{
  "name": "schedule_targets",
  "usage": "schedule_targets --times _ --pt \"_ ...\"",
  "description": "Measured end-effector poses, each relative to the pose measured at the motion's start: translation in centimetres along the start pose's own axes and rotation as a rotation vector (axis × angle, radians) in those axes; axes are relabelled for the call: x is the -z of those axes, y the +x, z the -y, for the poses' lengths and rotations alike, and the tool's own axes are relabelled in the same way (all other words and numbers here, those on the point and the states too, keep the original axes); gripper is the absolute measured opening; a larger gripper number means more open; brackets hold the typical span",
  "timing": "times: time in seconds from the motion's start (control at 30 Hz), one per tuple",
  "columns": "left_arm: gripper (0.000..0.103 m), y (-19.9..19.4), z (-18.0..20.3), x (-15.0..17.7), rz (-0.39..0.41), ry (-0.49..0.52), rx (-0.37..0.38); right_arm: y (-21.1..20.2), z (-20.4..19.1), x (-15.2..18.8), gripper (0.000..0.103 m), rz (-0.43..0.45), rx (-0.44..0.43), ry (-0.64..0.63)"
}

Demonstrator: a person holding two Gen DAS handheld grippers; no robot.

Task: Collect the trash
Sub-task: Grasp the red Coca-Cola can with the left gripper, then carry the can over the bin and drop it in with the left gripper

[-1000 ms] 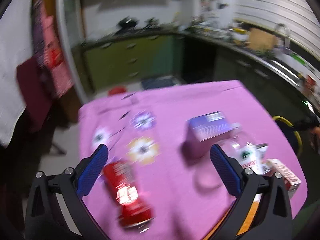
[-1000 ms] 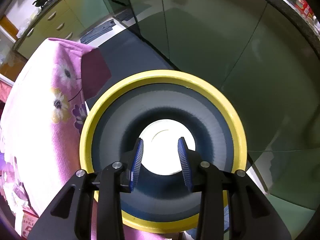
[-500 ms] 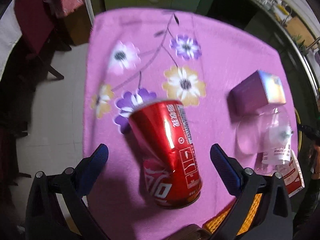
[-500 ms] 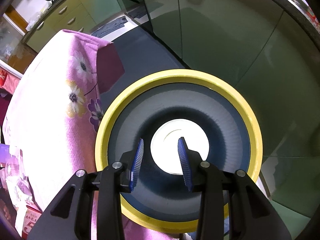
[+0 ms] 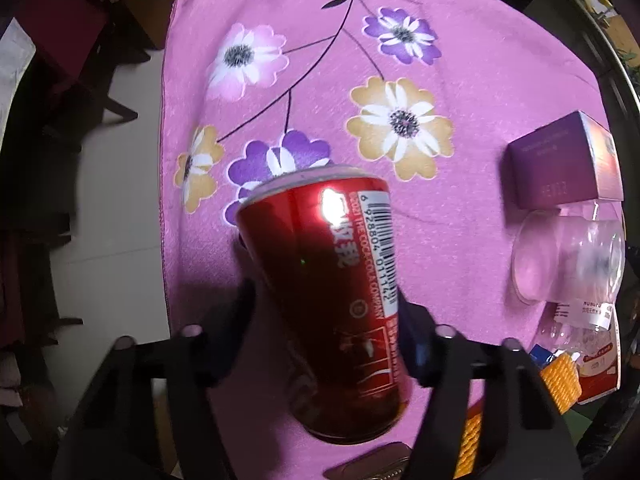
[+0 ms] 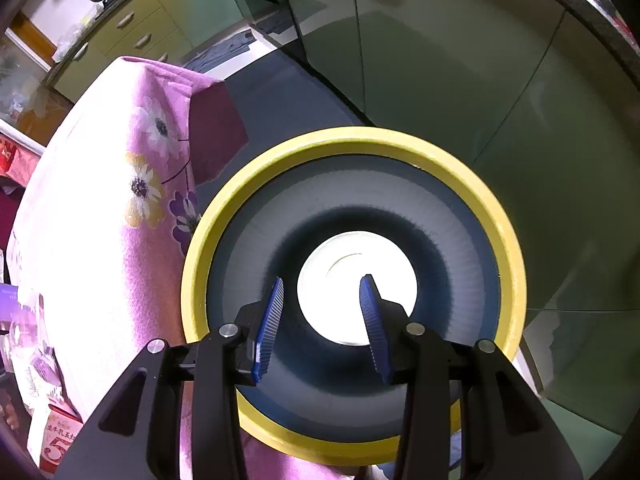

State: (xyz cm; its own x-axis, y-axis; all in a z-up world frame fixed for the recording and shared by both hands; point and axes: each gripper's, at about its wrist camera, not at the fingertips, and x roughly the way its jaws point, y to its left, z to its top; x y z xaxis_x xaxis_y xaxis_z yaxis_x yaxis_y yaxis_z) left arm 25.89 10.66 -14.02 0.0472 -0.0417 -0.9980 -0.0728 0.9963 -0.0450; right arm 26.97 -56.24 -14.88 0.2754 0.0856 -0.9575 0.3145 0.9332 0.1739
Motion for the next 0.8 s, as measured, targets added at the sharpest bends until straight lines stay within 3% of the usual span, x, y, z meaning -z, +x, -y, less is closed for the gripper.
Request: schedule_targets --times 0.1,0.3,0.5,0.63,0.8 --pt "0.048 0.0 0.3 0.0 0.001 0.023 -0.003 0.5 -0.2 0.1 0.040 -0.005 -0.006 -0.004" --pt "0.047 -1.3 2.2 1.2 0.038 0.111 -0.021 0.6 -0.1 0.3 0.040 -0.009 -0.012 -0.006" --pt "0.047 -5.3 5.2 2.8 0.140 0.193 -0.015 -0.4 -0.3 0.6 0.040 0.012 -0.031 -0.008" --pt "0.047 -9.5 9.3 4.4 0.230 0.306 0.015 -2.6 -0.4 1.2 0.040 0.064 -0.050 -0.016" --pt "0.047 -15.3 19.1 6.8 0.339 0.540 0.118 -7.3 0.2 2.7 0.040 0.169 -0.062 -0.027"
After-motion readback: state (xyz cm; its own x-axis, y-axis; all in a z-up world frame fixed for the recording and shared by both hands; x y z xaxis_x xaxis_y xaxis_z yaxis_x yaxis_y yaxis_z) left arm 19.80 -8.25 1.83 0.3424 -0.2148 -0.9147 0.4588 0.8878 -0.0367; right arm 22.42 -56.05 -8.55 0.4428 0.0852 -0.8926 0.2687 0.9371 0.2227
